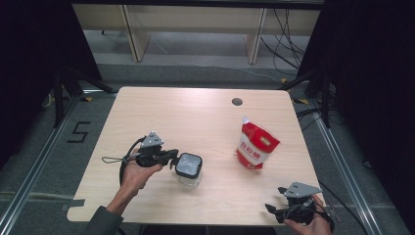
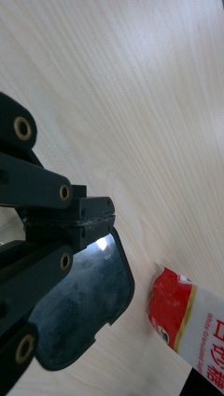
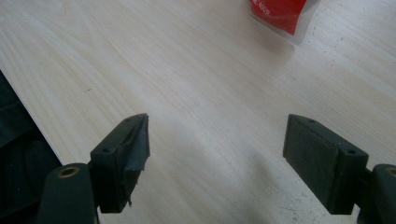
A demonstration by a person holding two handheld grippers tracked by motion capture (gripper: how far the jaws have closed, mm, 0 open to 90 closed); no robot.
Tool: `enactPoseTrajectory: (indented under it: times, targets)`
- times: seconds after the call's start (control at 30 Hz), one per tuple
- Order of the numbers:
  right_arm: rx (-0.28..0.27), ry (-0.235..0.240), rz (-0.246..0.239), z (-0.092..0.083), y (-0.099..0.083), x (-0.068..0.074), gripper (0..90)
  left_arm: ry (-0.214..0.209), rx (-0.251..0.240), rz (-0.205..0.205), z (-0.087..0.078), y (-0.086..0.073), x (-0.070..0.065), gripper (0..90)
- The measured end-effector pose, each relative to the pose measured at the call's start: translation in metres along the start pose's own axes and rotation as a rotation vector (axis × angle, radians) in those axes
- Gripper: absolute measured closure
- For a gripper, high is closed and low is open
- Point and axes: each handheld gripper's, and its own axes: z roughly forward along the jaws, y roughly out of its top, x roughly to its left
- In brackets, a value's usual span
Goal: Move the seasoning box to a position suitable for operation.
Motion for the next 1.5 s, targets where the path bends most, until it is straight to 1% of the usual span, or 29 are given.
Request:
enactPoseTrajectory:
  times: [0.03, 0.07, 0.1, 0.13, 0.17, 0.2, 0.23, 0.27, 0.3, 0.33, 0.37, 0.43, 0.53, 0.57, 0.6, 0.63, 0.7, 0.73, 0.83, 0.87, 0.93, 1.03, 1.07, 1.23, 1.27, 1.33, 1.37, 1.43, 1.5]
  targets:
    - [0.0, 0.0, 0.0, 0.0, 0.0, 0.0, 23.7, 0.0, 0.0, 0.0, 0.0, 0.0, 0.0, 88.6]
    - [0.001, -0.002, 0.0, 0.0, 0.0, 0.0, 23.7, -0.027, -0.008, -0.008, -0.002, -0.003, 0.0, 88.6]
    - [0.001, -0.004, 0.001, 0.0, 0.0, 0.0, 23.5, -0.06, -0.022, 0.007, -0.002, -0.004, 0.002, 88.6]
    - [0.0, -0.004, 0.003, 0.0, 0.0, -0.001, 23.3, -0.063, -0.025, 0.008, -0.003, -0.005, 0.002, 88.2]
    - [0.0, -0.004, 0.003, 0.0, 0.0, -0.001, 23.3, -0.063, -0.025, 0.008, -0.003, -0.005, 0.002, 86.8]
    - [-0.008, -0.001, 0.001, 0.0, 0.0, 0.0, 23.3, -0.041, -0.031, -0.029, -0.007, -0.007, -0.001, 84.3]
    - [-0.008, -0.001, 0.001, 0.0, 0.0, 0.0, 23.3, -0.041, -0.031, -0.029, -0.007, -0.007, -0.001, 83.0]
    - [-0.004, 0.003, 0.015, -0.001, 0.001, 0.001, 23.4, -0.039, -0.048, -0.042, -0.01, -0.008, -0.001, 81.0]
    - [-0.004, 0.003, 0.015, -0.001, 0.001, 0.001, 23.4, -0.037, -0.055, -0.041, -0.013, -0.008, -0.001, 81.0]
    - [-0.008, 0.001, 0.001, -0.001, 0.001, 0.0, 23.3, -0.017, -0.079, -0.062, -0.021, -0.011, -0.001, 77.1]
    - [-0.008, 0.001, 0.001, -0.001, 0.001, 0.0, 23.3, -0.017, -0.079, -0.062, -0.021, -0.011, -0.001, 75.4]
    - [-0.016, 0.002, -0.014, -0.001, 0.001, -0.001, 23.3, -0.015, -0.132, -0.077, -0.03, -0.016, 0.003, 71.5]
    - [-0.015, 0.008, -0.001, -0.001, 0.001, 0.001, 23.3, -0.01, -0.143, -0.089, -0.037, -0.027, 0.008, 63.9]
    - [-0.017, 0.012, -0.013, -0.001, 0.001, 0.0, 23.2, -0.008, -0.14, -0.084, -0.038, -0.033, 0.009, 63.9]
    - [-0.008, 0.015, 0.001, -0.002, 0.002, 0.001, 23.3, -0.018, -0.135, -0.067, -0.04, -0.041, 0.011, 61.3]
    - [-0.018, 0.013, -0.021, -0.001, 0.002, 0.0, 23.2, -0.024, -0.13, -0.054, -0.041, -0.045, 0.013, 60.6]
    - [-0.015, 0.012, -0.019, -0.001, 0.002, 0.001, 23.2, -0.025, -0.122, -0.044, -0.041, -0.048, 0.014, 59.1]
    - [-0.012, 0.018, -0.014, -0.001, 0.002, 0.001, 23.3, -0.021, -0.101, -0.023, -0.041, -0.056, 0.014, 58.8]
    - [-0.009, 0.007, -0.011, -0.001, 0.002, 0.001, 23.3, -0.02, -0.068, -0.009, -0.036, -0.064, 0.012, 57.6]
    - [-0.009, 0.007, -0.011, -0.001, 0.002, 0.001, 23.3, -0.021, -0.05, 0.018, -0.033, -0.066, 0.012, 57.6]
    - [-0.014, 0.004, -0.023, -0.001, 0.002, 0.001, 23.3, -0.017, -0.021, 0.043, -0.027, -0.067, 0.009, 57.4]
    - [-0.012, 0.011, -0.02, -0.001, 0.002, 0.002, 23.3, -0.025, -0.011, 0.05, -0.018, -0.068, 0.006, 57.0]
    - [-0.012, 0.015, -0.016, -0.001, 0.002, 0.002, 23.4, -0.018, 0.0, 0.069, -0.016, -0.068, 0.006, 57.0]
    - [-0.003, 0.015, -0.01, -0.001, 0.002, 0.003, 23.4, -0.024, 0.009, 0.087, -0.008, -0.065, 0.007, 58.5]
    - [-0.008, 0.014, -0.012, 0.0, 0.001, 0.003, 23.4, -0.013, -0.007, 0.091, -0.006, -0.065, 0.006, 58.9]
    - [-0.005, 0.017, -0.012, 0.0, 0.002, 0.003, 23.4, -0.02, -0.002, 0.103, -0.005, -0.063, 0.006, 61.3]
    - [-0.004, 0.018, -0.012, 0.0, 0.002, 0.003, 23.4, -0.03, -0.003, 0.132, -0.004, -0.062, 0.006, 61.3]
    - [-0.004, 0.018, -0.013, 0.0, 0.002, 0.003, 23.5, -0.037, 0.0, 0.127, -0.001, -0.063, 0.005, 63.0]
    - [-0.004, 0.015, -0.015, 0.0, 0.002, 0.003, 23.5, -0.029, 0.009, 0.144, 0.0, -0.062, 0.005, 66.1]
